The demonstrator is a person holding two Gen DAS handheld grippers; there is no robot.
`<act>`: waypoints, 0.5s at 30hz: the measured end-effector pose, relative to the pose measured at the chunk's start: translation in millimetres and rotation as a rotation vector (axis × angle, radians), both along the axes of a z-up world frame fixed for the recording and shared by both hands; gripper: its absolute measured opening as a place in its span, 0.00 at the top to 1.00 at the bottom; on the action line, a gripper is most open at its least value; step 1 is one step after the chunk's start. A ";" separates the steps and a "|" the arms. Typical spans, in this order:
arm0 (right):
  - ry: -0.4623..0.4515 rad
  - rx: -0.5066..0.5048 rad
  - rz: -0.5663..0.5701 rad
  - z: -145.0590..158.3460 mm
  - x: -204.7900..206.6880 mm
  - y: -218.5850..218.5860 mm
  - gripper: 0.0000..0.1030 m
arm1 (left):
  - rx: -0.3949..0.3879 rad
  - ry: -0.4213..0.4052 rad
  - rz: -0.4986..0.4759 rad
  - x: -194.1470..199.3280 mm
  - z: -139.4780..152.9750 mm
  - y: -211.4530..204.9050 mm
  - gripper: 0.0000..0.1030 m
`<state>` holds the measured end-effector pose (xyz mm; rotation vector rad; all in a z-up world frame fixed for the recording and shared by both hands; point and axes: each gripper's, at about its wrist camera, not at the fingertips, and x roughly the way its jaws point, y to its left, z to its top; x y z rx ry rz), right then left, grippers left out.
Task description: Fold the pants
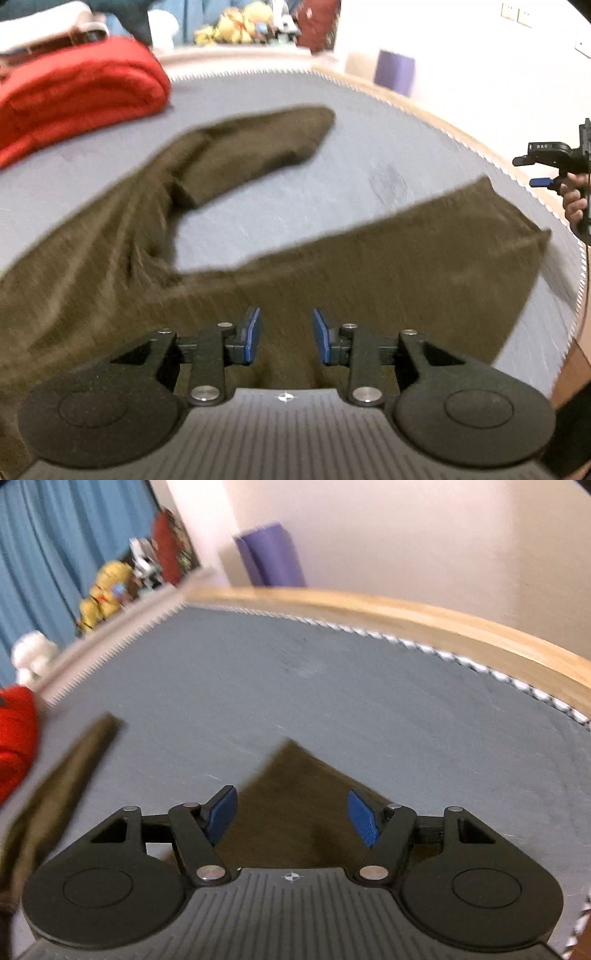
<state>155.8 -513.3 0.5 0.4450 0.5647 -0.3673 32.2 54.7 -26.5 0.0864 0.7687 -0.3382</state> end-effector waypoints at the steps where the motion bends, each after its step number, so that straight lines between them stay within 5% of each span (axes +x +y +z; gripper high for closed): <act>1: -0.029 0.005 0.008 4.0 1.3 4.9 0.37 | 0.013 -0.033 0.015 0.9 7.2 -0.7 0.66; 7: -0.173 0.059 0.047 25.8 16.4 46.2 0.59 | -0.010 -0.116 0.127 6.6 28.7 10.9 0.66; 15: -0.259 0.188 0.120 26.4 43.7 122.0 0.65 | 0.022 -0.105 0.225 13.1 35.2 25.6 0.66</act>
